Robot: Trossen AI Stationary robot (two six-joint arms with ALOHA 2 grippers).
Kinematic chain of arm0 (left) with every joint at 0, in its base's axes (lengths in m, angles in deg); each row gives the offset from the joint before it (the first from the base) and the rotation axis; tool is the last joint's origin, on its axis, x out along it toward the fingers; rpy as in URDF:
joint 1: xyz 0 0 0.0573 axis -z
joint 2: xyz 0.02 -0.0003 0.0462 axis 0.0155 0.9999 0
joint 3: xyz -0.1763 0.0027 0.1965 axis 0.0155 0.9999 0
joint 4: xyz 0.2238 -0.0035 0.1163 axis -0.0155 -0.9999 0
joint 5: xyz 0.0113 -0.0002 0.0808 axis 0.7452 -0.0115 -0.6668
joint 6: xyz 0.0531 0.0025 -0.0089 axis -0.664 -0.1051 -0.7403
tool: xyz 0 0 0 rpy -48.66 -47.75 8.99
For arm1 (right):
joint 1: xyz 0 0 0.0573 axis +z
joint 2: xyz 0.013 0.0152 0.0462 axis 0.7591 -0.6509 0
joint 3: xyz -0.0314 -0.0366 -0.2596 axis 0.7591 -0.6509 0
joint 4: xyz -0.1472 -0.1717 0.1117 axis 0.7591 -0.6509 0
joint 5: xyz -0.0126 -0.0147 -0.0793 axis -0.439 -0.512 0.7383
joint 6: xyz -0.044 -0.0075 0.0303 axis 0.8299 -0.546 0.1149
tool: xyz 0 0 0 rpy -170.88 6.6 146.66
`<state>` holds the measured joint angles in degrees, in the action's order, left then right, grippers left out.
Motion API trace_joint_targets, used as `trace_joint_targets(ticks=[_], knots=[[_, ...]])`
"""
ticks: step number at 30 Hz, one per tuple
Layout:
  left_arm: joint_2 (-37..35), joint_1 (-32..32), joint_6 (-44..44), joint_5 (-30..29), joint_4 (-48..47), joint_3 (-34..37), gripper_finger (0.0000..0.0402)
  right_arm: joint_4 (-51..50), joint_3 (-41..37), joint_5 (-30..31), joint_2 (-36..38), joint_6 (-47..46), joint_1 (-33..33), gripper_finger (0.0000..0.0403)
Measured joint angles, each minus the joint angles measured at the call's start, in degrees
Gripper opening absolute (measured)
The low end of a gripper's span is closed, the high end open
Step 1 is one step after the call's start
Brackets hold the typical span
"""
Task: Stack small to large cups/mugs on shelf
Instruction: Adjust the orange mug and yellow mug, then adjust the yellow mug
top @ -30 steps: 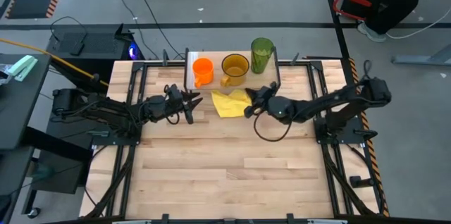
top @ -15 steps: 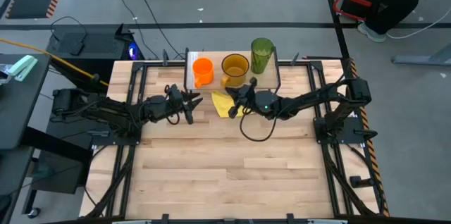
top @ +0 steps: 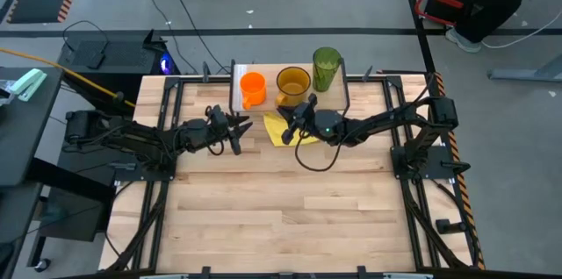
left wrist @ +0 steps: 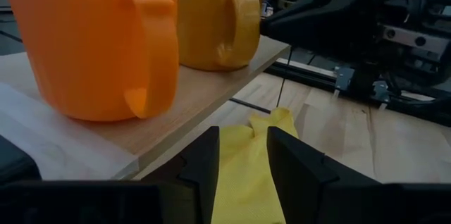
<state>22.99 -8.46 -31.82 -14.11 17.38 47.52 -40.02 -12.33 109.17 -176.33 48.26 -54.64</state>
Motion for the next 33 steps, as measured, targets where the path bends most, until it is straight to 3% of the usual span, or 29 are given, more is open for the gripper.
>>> trace_joint_targets(ticks=[11,18,33], knots=[[0.0,0.0,0.0,0.0,0.0,0.0,0.0122,0.1,0.0,0.1,0.0,-3.5,-1.9,0.0037],[0.0,0.0,-0.1,0.0,0.0,0.0,0.0127,0.1,0.0,0.1,0.0,-4.1,-2.0,0.0006],[0.0,0.0,-0.3,0.0,0.0,0.0,0.0129,-0.4,0.0,0.1,0.0,-2.7,-0.7,0.0003]])
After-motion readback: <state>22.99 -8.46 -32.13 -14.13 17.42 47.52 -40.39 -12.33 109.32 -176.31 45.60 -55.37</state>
